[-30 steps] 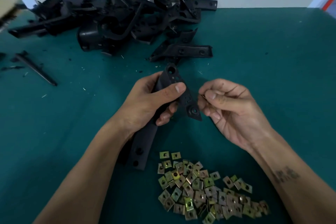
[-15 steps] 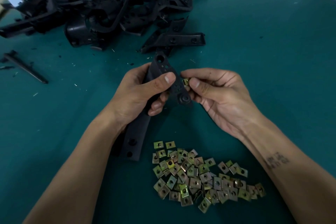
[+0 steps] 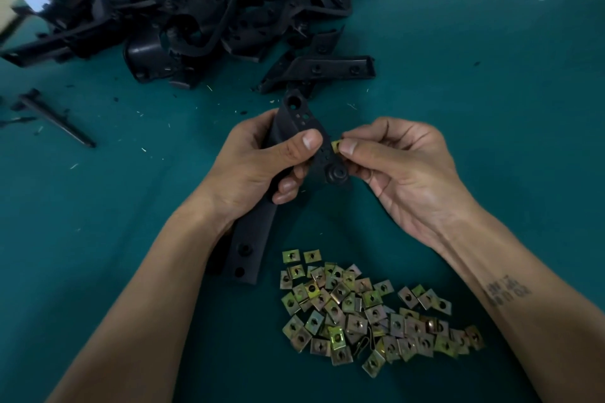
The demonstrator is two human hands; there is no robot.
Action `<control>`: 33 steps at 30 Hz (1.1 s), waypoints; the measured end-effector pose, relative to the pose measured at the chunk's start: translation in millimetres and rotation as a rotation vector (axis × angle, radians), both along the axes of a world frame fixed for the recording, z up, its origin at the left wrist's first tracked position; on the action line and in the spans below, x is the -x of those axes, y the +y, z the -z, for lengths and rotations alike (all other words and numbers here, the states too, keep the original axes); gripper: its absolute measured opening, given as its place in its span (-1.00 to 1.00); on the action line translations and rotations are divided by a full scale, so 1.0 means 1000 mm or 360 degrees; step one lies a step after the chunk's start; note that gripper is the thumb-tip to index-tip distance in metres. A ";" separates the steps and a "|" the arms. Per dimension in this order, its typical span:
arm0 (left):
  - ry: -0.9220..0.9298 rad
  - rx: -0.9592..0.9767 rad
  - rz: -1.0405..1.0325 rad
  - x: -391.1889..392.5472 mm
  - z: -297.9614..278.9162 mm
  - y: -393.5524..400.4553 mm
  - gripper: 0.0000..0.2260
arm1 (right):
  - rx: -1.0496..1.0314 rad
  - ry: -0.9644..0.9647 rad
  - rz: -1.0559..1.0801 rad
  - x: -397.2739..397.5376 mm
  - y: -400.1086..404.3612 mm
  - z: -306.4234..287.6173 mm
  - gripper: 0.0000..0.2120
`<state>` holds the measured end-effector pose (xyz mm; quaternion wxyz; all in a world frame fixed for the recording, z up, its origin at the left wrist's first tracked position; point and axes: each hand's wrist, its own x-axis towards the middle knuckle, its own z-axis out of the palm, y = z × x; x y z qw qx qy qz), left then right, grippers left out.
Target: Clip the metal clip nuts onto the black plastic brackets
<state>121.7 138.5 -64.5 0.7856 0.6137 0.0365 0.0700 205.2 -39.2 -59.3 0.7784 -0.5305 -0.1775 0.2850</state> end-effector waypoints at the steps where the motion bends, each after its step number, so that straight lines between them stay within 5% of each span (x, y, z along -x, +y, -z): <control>1: 0.0002 -0.0001 -0.0001 0.000 0.000 0.000 -0.74 | 0.0007 -0.0006 0.0005 0.001 0.000 -0.001 -0.91; 9: -0.0015 -0.0010 -0.0003 0.002 -0.002 -0.001 -0.64 | -0.0032 0.0010 -0.0014 0.008 0.002 -0.007 -0.97; 15: -0.0091 0.0002 -0.0010 0.002 -0.001 0.000 -0.60 | -0.0142 0.0339 -0.0404 0.010 -0.009 -0.011 -0.67; 23: -0.0058 -0.0037 -0.0147 0.000 0.000 0.003 -0.67 | -0.0082 0.0353 -0.0668 0.002 -0.020 -0.014 -0.59; 28: -0.0045 -0.0002 -0.0111 0.000 0.000 0.003 -0.74 | 0.0559 -0.0381 -0.0366 -0.002 -0.045 -0.010 -0.72; 33: -0.0038 -0.0012 -0.0060 0.001 0.000 0.003 -0.83 | 0.0947 -0.0927 -0.0642 0.028 -0.081 -0.007 -0.78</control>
